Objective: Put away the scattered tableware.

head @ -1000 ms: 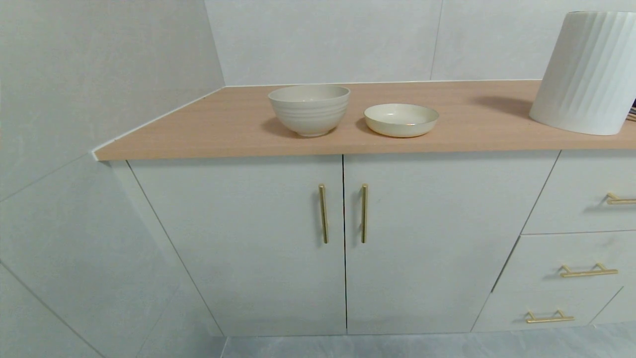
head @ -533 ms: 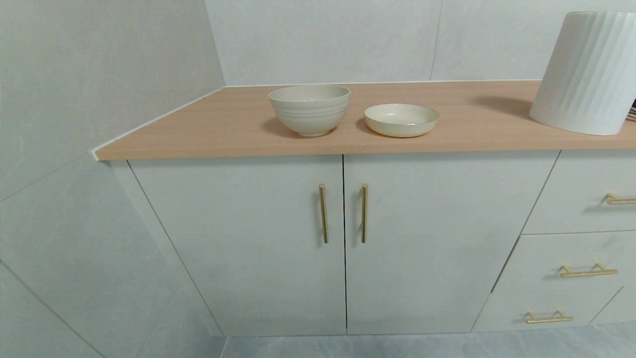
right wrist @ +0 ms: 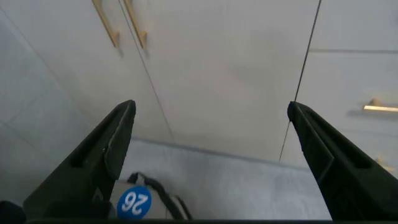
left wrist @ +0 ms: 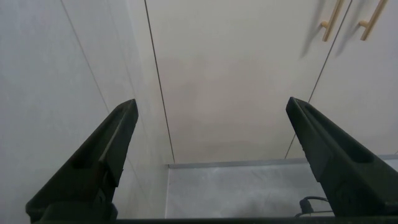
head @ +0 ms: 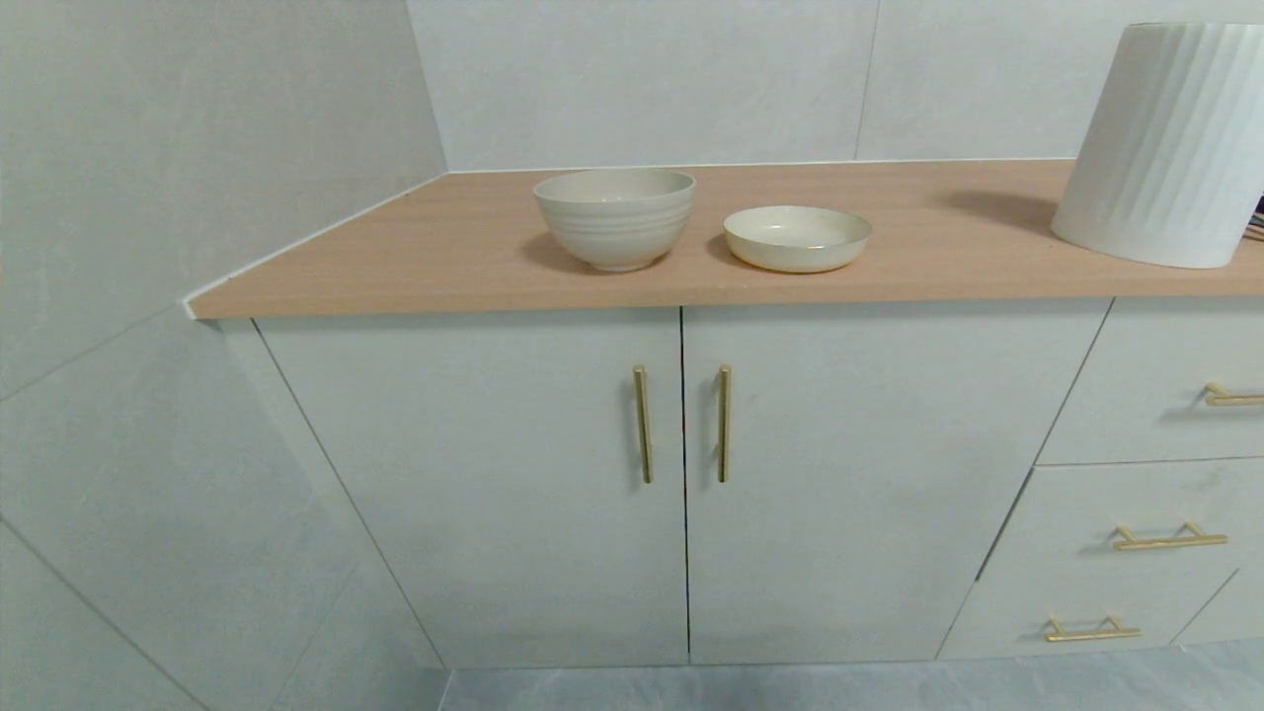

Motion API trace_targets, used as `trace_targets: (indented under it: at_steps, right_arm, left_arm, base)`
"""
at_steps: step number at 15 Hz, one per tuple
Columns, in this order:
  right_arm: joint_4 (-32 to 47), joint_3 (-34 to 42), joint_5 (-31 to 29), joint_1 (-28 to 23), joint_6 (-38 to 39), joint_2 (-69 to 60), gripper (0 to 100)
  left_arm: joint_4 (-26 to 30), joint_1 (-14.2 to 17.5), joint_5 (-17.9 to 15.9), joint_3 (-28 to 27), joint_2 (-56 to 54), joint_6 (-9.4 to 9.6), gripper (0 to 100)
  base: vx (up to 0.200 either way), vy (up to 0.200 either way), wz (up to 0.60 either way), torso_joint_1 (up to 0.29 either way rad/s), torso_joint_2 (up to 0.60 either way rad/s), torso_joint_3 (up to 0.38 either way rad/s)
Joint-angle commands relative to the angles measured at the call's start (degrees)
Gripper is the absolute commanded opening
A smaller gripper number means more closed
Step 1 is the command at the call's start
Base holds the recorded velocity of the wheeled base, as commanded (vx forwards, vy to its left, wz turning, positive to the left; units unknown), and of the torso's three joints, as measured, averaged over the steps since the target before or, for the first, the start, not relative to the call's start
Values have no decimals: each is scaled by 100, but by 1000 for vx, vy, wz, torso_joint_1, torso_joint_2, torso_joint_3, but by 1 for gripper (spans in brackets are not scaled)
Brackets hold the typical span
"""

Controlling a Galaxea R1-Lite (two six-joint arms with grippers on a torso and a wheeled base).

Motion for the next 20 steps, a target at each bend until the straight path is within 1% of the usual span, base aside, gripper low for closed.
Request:
trace_targets:
  at_steps: [1,3,4,6,8,10,13,14,16,18,19,20]
  right_arm:
    - [-99,-153,6,242,-216,1228,100]
    - [-609,-91,15,470,-348,1729,100]
    - [-1206,-83,15,796,-348,2266,100]
    - [-1637,-302,-3,1112,-357,3083,100]
    - [-1663,-707,6,1217,-357,3821,100]
    - [-1672,-1357,-21,1508,-357,4691,100]
    - [-1663,-2236,-38,1929,-339,5588,100]
    - [-1663,-2719,-47,2123,-330,6115,100]
    - [-1672,-3115,-47,2369,-330,6642,100]
    - [-1637,-3686,-188,2712,-330,7214,100]
    - [-1619,-3888,-267,2791,-330,7390,100]
    - [-1628,-4170,-530,2975,-322,7688,100]
  left_arm:
    - [-1,0,1,-4,0,0,100]
    - [-1,0,1,-4,0,0,100]
    - [-1,0,1,-4,0,0,100]
    - [-1,0,1,5,0,0,100]
    - [-1,0,1,5,0,0,100]
    - [-1,0,1,5,0,9,100]
    - [-1,0,1,5,0,9,100]
    - [-1,0,1,-4,0,9,100]
    - [-1,0,1,5,0,0,100]
    - [-1,0,1,5,0,0,100]
    - [-1,0,1,5,0,0,100]
    - [-1,0,1,5,0,0,100]
  base:
    - [0,0,0,0,0,0]
    - [0,0,0,0,0,0]
    - [0,0,0,0,0,0]
    - [0,0,0,0,0,0]
    - [0,0,0,0,0,0]
    - [0,0,0,0,0,0]
    - [0,0,0,0,0,0]
    - [0,0,0,0,0,0]
    - [0,0,0,0,0,0]
    - [0,0,0,0,0,0]
    - [0,0,0,0,0,0]
    - [0,0,0,0,0,0]
